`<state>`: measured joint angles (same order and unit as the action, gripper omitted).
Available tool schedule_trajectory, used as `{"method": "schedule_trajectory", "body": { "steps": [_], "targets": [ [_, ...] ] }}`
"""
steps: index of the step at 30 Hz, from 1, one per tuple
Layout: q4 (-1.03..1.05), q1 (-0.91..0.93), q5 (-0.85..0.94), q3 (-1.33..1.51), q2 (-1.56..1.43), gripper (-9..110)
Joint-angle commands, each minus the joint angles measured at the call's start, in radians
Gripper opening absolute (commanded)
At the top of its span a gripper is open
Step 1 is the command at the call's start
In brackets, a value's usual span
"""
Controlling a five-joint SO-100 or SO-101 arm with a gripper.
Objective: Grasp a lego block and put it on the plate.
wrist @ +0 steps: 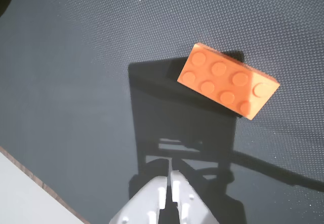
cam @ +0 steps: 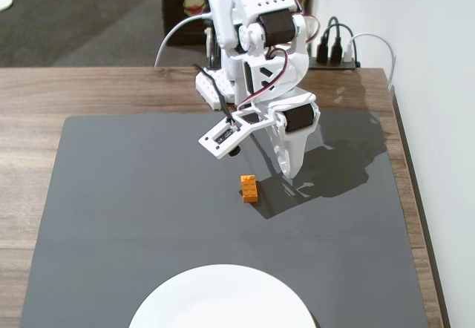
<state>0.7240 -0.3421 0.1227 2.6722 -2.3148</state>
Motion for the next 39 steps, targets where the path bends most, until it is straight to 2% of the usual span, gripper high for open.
{"method": "schedule_trajectory", "body": {
  "steps": [1,15,23,39],
  "targets": [
    [-0.005,0.006,-0.005,-0.037,-0.015,1],
    [0.015,0.031,-0.003,-0.06,0.026,1],
    [0.034,0.061,0.055,-0.067,0.04,1],
    [0.067,0.057,0.325,-0.061,0.057,1]
  ]
}}
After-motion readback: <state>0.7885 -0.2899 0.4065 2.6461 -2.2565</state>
